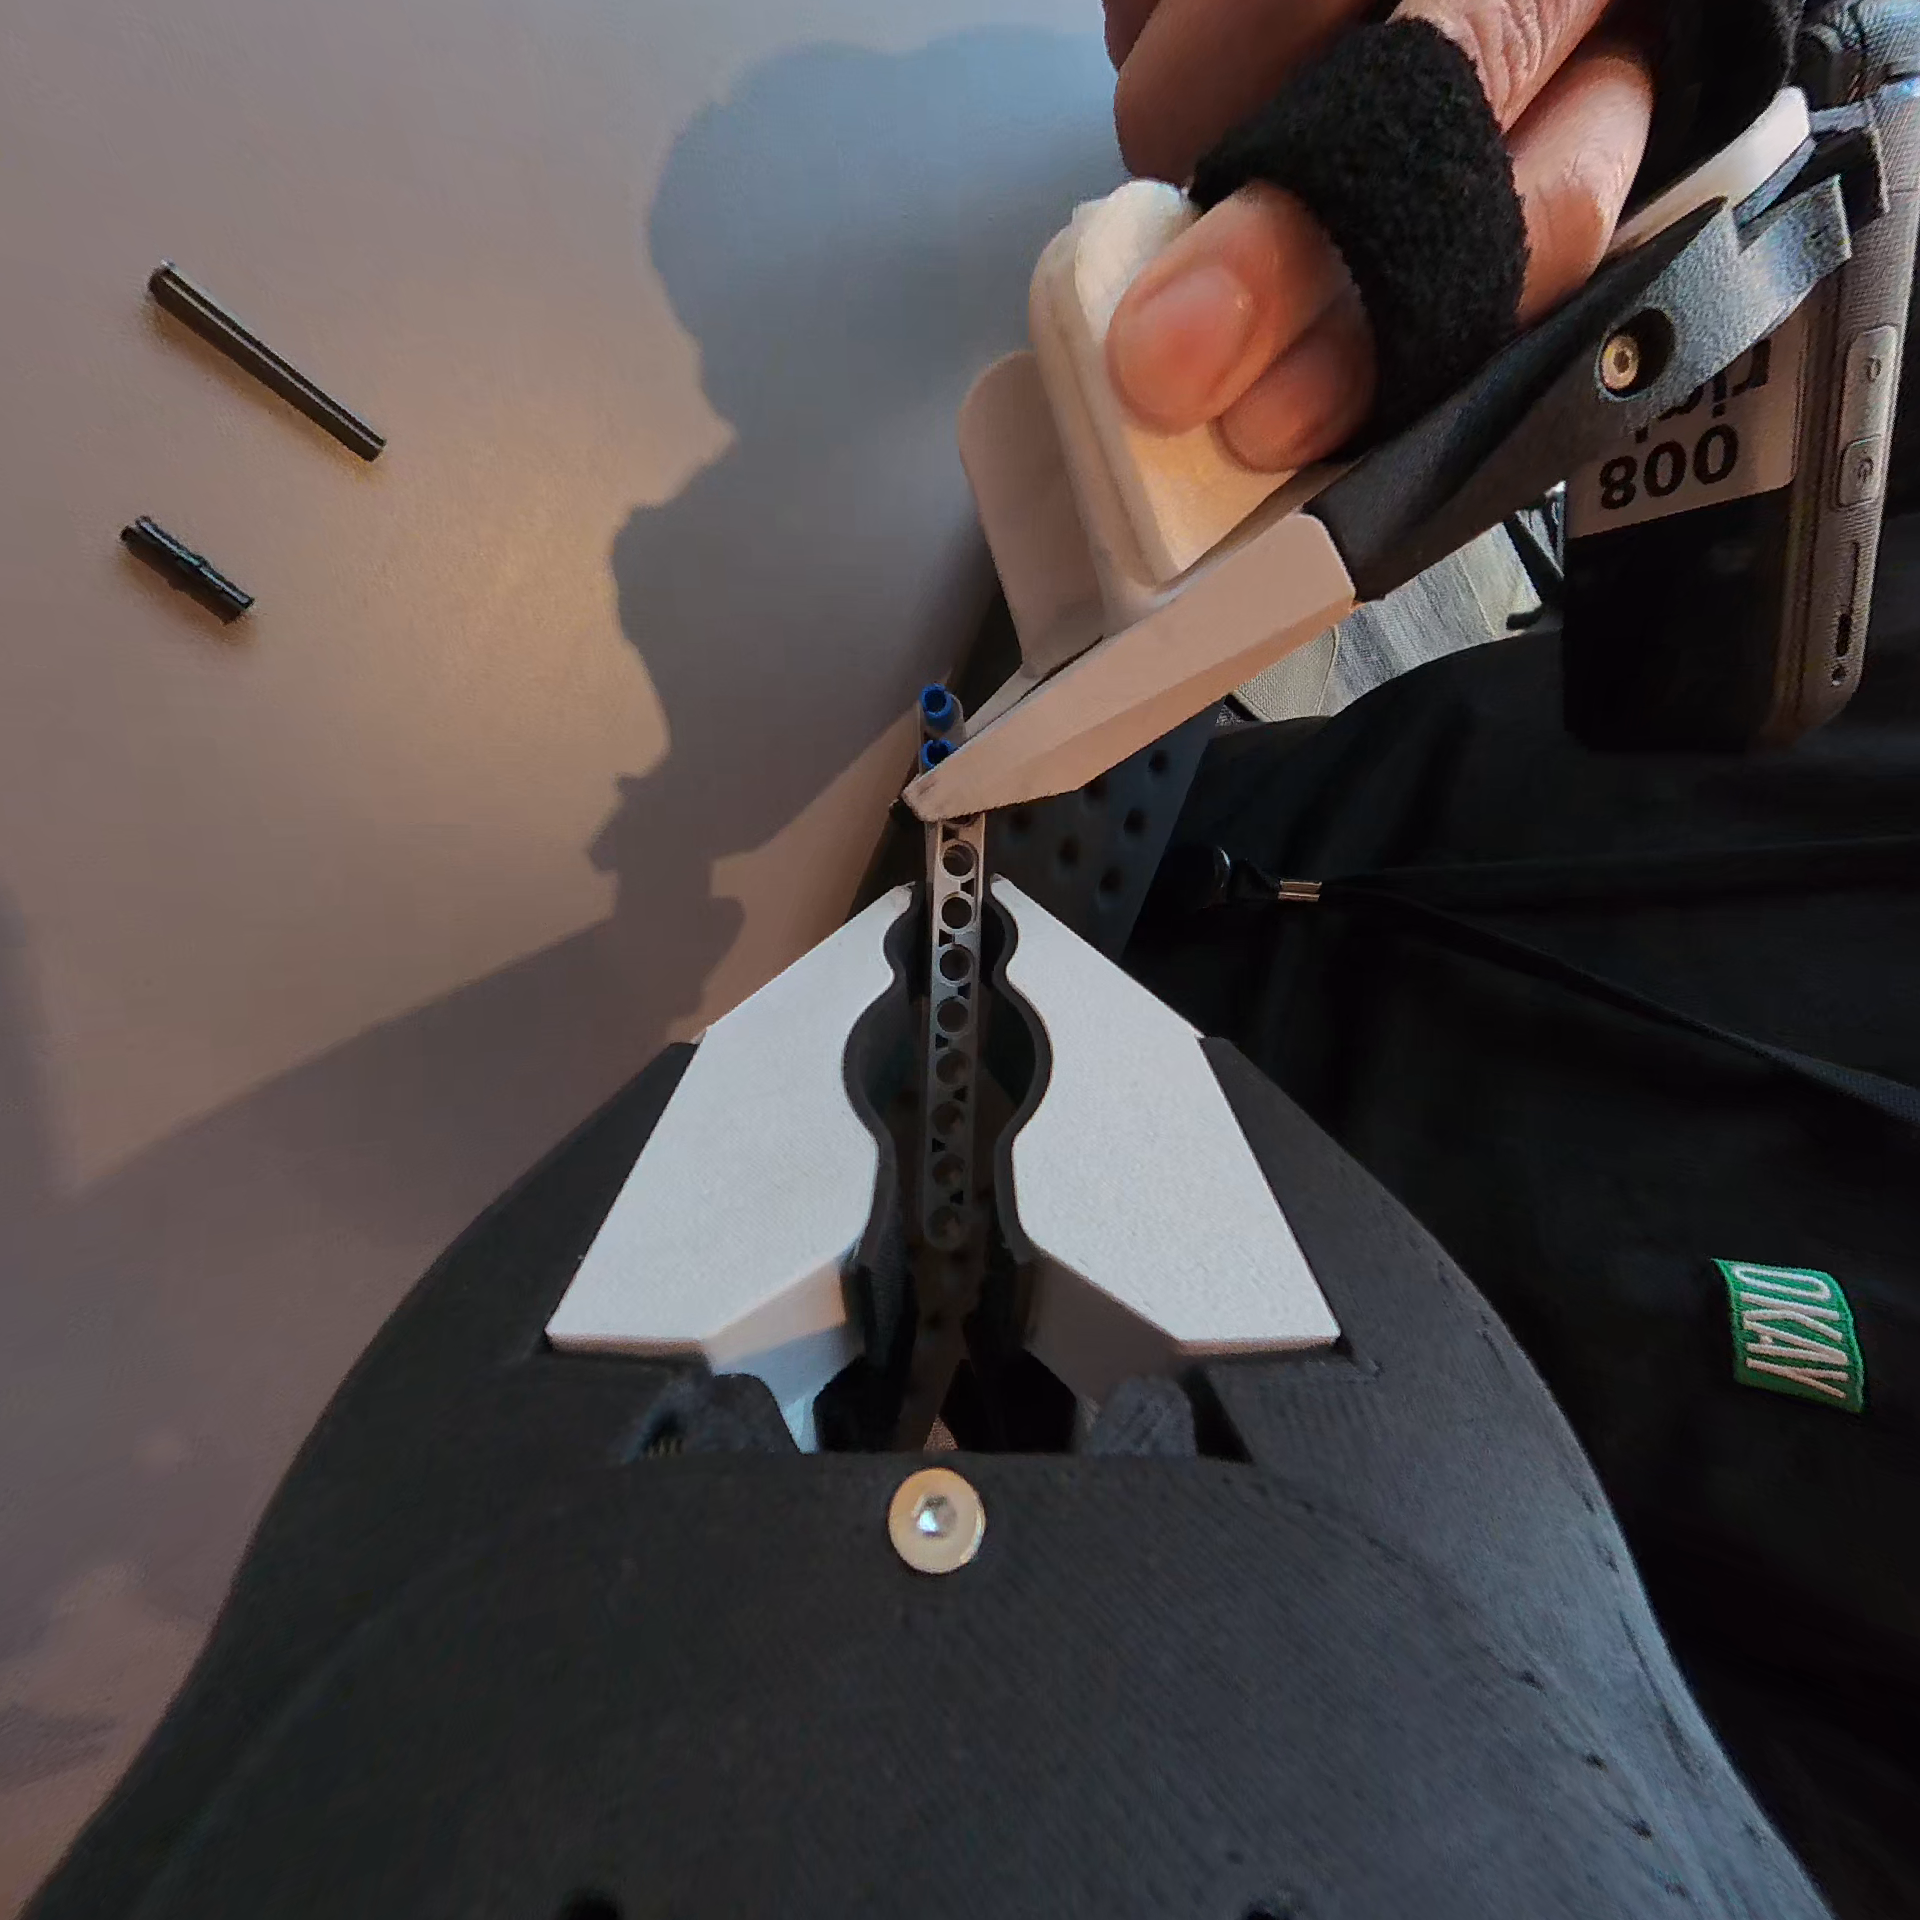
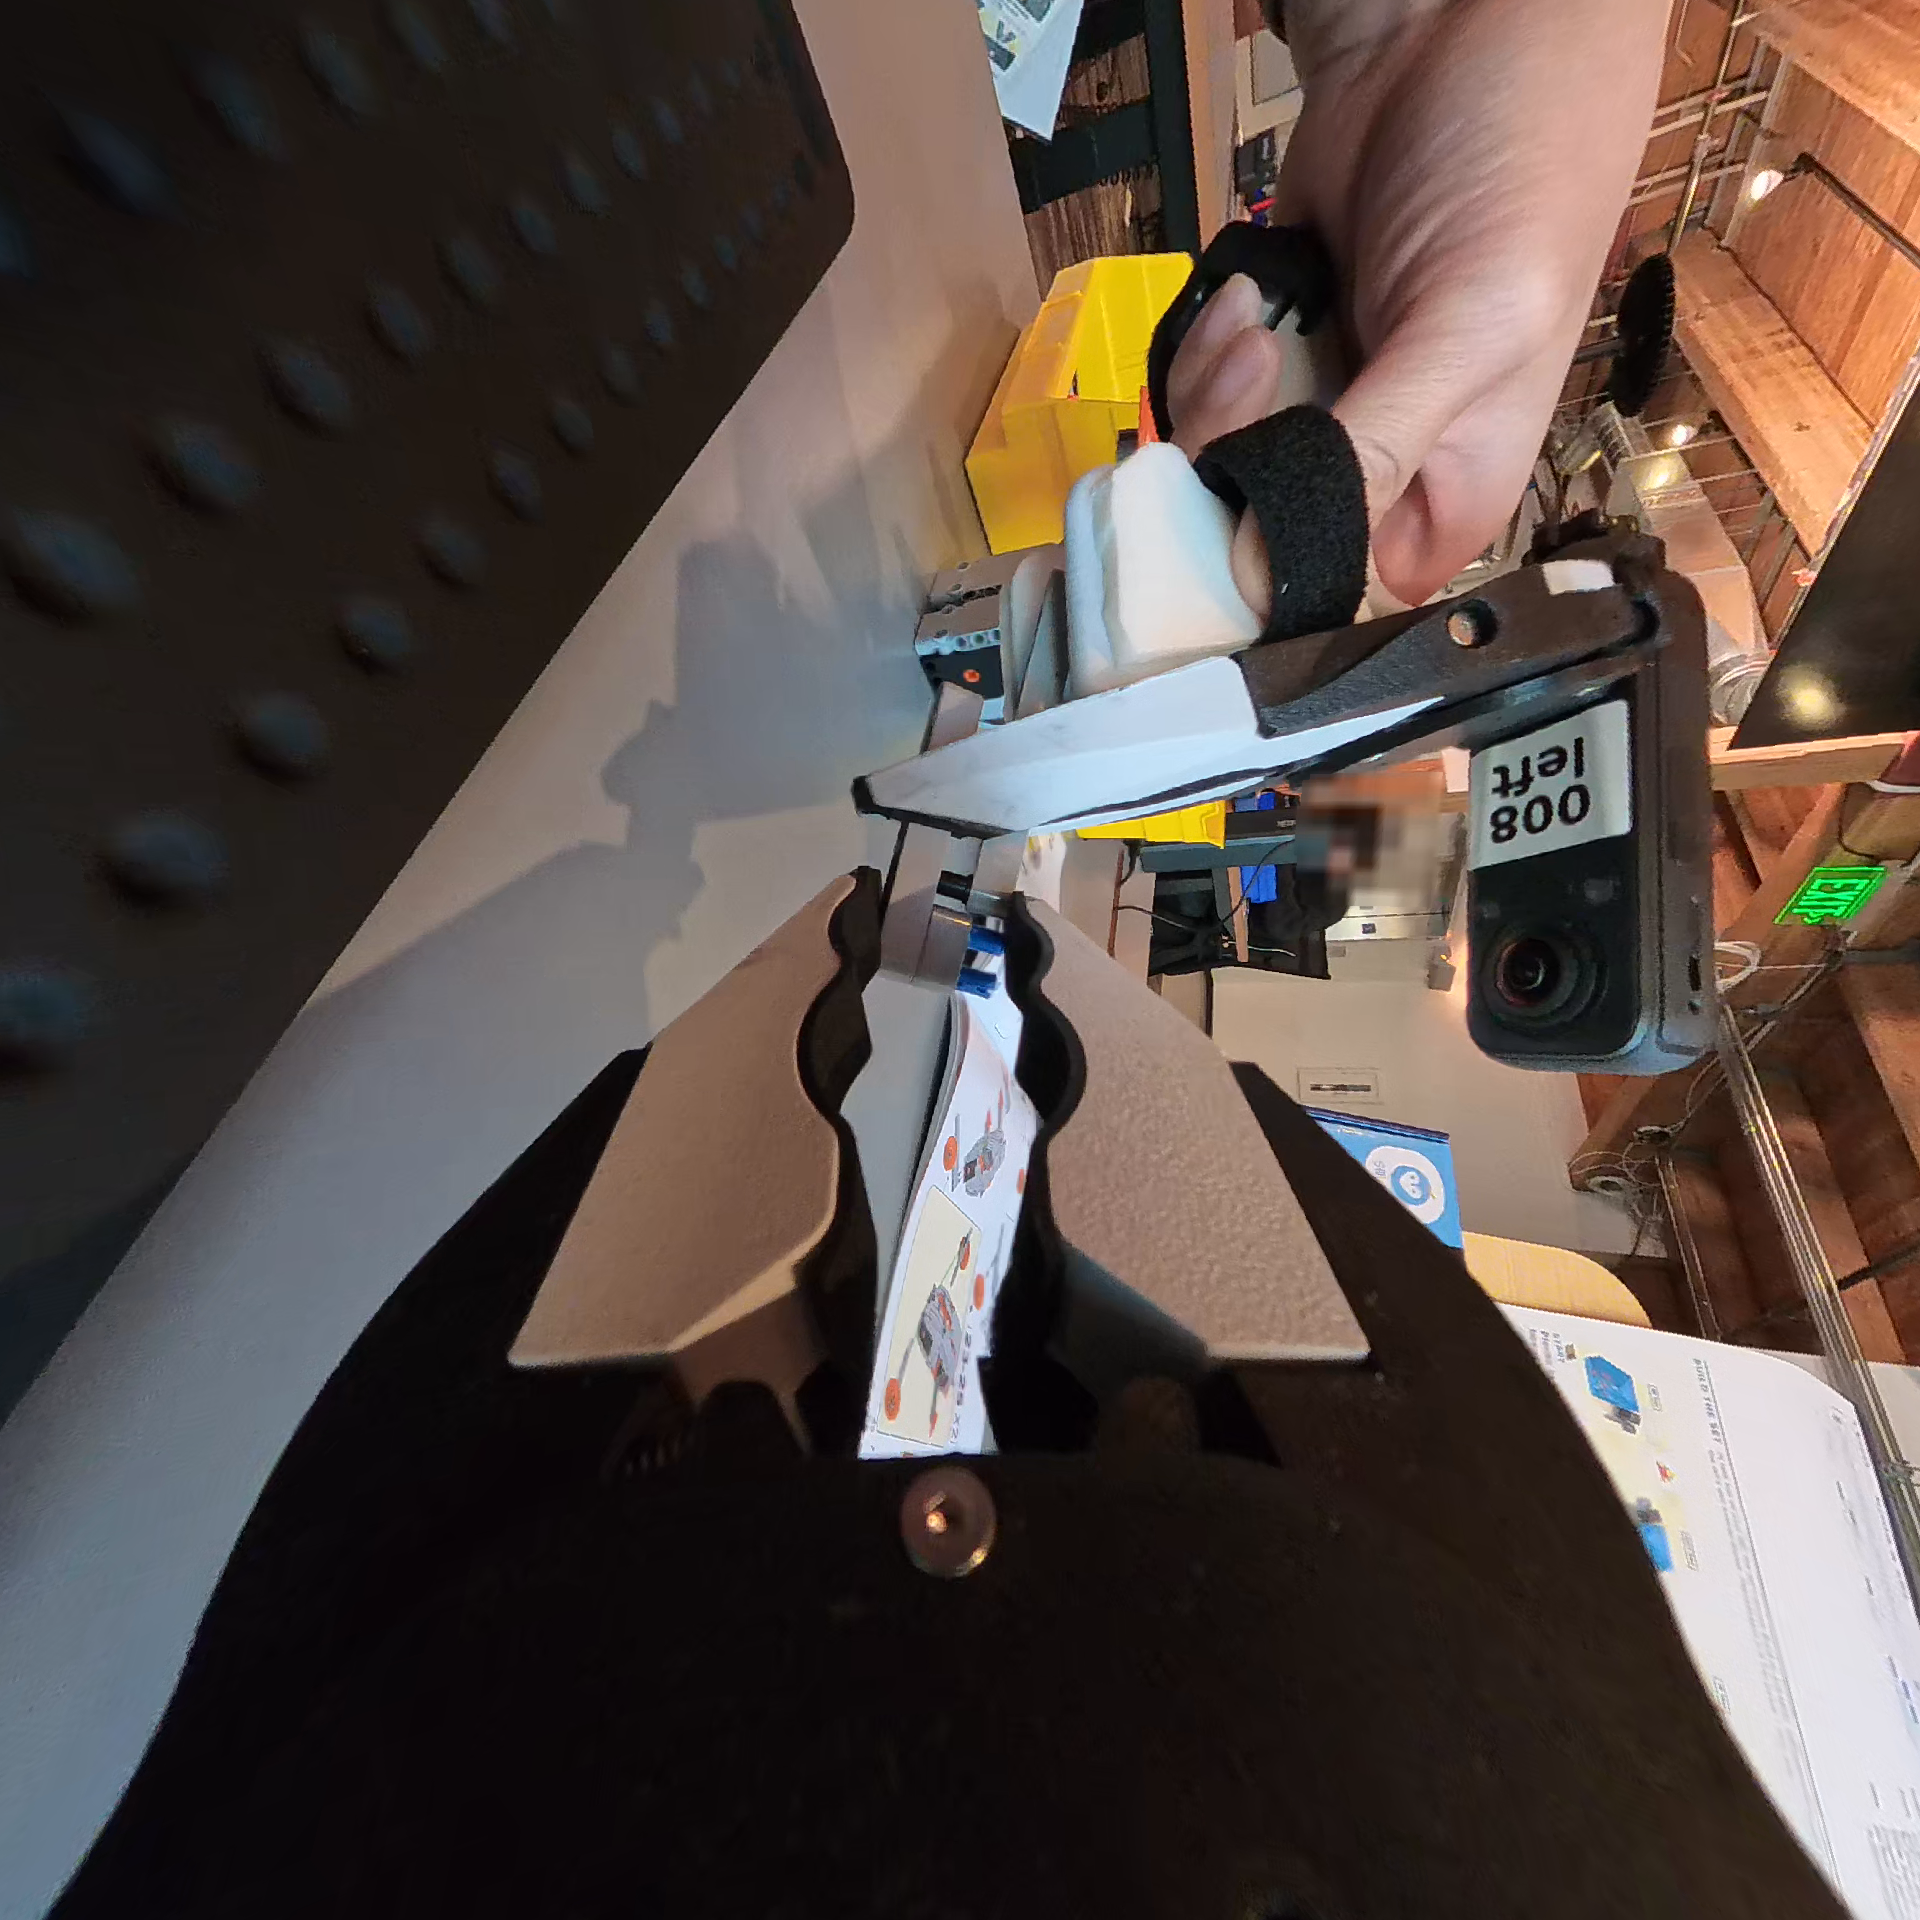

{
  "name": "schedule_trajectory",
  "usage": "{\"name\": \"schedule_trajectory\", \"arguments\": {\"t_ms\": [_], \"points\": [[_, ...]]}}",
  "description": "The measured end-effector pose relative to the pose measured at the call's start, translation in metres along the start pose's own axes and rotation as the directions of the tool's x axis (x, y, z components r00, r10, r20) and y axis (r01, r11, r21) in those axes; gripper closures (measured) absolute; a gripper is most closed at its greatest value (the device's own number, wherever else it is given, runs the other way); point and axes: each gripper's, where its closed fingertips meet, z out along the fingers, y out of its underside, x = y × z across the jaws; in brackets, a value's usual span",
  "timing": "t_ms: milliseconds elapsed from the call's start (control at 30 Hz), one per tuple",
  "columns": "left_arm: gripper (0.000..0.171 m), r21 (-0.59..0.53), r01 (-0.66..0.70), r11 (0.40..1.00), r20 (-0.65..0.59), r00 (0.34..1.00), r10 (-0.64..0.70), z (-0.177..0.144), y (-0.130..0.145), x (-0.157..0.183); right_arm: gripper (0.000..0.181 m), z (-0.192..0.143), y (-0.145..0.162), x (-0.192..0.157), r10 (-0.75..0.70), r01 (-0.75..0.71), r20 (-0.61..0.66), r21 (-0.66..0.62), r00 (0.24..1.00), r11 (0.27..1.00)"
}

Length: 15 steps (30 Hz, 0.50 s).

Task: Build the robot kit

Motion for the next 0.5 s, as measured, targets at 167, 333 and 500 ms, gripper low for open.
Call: {"name": "schedule_trajectory", "arguments": {"t_ms": [167, 333, 500], "points": [[0.166, -0.022, -0.007, 1.0, 0.003, 1.0, 0.007, 0.0016, 0.0023, 0.0001, 0.161, -0.0001, -0.0014, -0.0019, -0.016, 0.016, 0.0, -0.002, 1.0, 1.0], [0.166, -0.031, -0.025, 0.999, 0.008, 1.0, 0.025, 0.0014, 0.003, -0.0001, 0.161, -0.0001, -0.0016, -0.0021, -0.007, 0.007, 0.002, -0.002, 1.0, 1.0], [0.166, -0.022, -0.035, 0.999, -0.014, 0.999, 0.035, -0.0005, 0.0021, 0.002, 0.16, -0.0011, -0.0025, -0.0003, 0.063, -0.063, 0.009, 0.023, 0.998, 0.998]]}}
